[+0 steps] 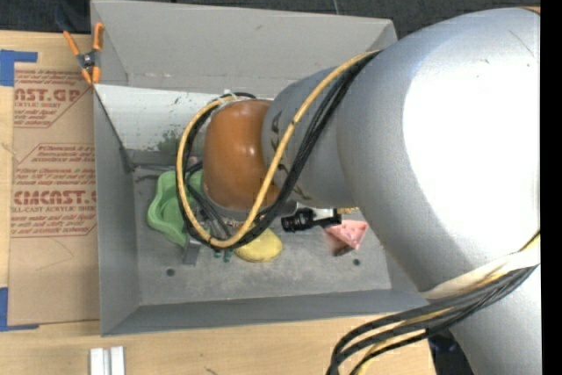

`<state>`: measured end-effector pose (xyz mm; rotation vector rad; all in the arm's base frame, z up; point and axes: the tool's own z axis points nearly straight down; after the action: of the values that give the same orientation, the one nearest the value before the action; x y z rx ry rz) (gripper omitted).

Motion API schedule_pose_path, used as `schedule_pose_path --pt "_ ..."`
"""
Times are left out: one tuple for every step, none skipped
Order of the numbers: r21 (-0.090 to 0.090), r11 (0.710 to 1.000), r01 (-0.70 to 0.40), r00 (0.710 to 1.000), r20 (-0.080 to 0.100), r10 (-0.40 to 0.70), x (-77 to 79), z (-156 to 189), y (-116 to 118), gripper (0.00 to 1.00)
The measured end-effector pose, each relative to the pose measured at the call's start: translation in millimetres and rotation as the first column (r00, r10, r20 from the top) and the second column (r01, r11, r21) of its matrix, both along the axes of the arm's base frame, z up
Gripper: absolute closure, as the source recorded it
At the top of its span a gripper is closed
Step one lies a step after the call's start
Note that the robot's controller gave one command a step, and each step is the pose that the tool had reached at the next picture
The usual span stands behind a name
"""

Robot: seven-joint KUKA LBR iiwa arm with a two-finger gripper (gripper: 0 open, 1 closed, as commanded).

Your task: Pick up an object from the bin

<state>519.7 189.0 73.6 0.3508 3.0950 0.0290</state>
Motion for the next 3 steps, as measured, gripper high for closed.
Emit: schedule_pose_path --pt "-0.001 1.000 -0.001 1.000 0.001 0.001 -0.1 0.0 0.1 1.00" --pt "-0.002 1.000 -0.001 1.000 -0.003 0.001 -1.3 4.8 -0.3 1.00" --pt "-0.003 1.000 -0.001 1.000 -0.006 0.001 -2.2 18.9 -0.7 1.00"
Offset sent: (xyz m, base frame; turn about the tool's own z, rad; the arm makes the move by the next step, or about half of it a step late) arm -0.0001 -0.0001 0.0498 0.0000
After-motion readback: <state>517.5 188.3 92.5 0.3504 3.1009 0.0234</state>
